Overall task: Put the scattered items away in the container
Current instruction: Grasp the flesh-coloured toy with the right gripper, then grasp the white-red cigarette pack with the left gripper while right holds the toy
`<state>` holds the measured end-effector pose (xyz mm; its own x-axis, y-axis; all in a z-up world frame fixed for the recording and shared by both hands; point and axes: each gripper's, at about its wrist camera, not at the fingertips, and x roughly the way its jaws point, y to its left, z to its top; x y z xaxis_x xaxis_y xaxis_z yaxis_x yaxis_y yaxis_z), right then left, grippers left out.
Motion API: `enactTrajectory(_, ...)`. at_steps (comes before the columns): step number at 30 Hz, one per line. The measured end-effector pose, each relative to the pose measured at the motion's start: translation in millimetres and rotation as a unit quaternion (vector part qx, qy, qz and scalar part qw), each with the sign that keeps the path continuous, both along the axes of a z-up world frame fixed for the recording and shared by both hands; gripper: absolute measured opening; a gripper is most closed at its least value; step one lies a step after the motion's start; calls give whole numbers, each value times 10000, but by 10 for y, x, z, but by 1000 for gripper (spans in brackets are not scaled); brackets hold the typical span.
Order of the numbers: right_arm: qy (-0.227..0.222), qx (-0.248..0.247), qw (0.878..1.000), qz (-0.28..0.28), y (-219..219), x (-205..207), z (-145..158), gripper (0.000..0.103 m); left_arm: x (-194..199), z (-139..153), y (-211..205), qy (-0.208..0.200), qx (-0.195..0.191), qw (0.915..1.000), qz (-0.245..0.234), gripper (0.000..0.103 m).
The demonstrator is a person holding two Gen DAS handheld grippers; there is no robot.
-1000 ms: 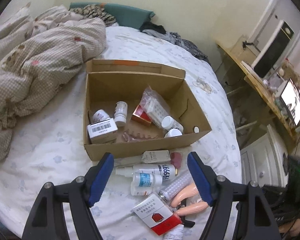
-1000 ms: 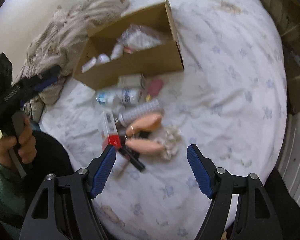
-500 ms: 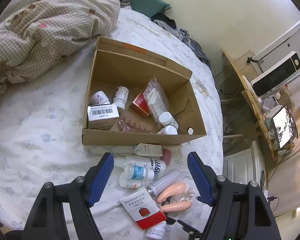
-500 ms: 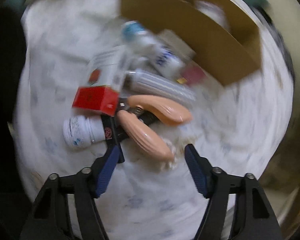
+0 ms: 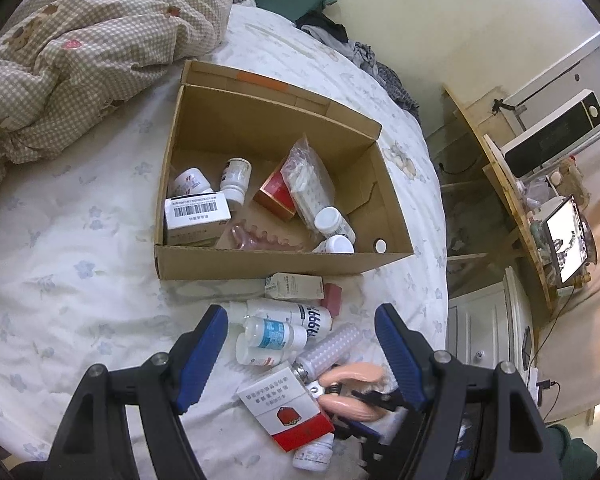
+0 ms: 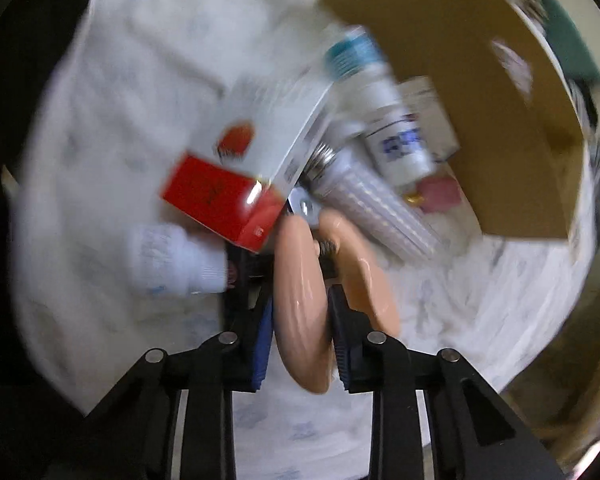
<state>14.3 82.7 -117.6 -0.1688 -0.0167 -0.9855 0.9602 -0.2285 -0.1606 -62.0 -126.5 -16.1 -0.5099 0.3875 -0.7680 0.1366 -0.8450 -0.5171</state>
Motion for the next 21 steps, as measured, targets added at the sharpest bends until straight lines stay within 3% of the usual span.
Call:
enactTrajectory(3, -433, -816, 9928, -763, 239, -233, 383, 25, -1, 10, -1, 28, -18, 10000, -2, 76)
enactTrajectory(5, -823, -1534, 9745, -1415, 457, -445, 630, 25, -13, -15, 2, -33, -13, 10000, -23, 76)
enactTrajectory(10, -1307, -2698, 9232, -2405, 725, -746, 905, 25, -67, -198, 112, -518, -4, 9981, -319, 77)
enactTrajectory(13, -1415, -3109, 8982, -2768, 791, -871, 962, 25, -111, -402, 249, -1040, 34, 9925, -637, 77)
enactTrajectory(16, -1457, -3338, 8815, -3006, 891, -988, 878, 25, -142, -646, 410, -1620, -94, 9824, -924, 77)
enactTrajectory(21, -1334, -3481, 8736, -3129, 921, -1046, 870, 25, -160, -896, 518, -2117, -180, 9717, -1034, 77)
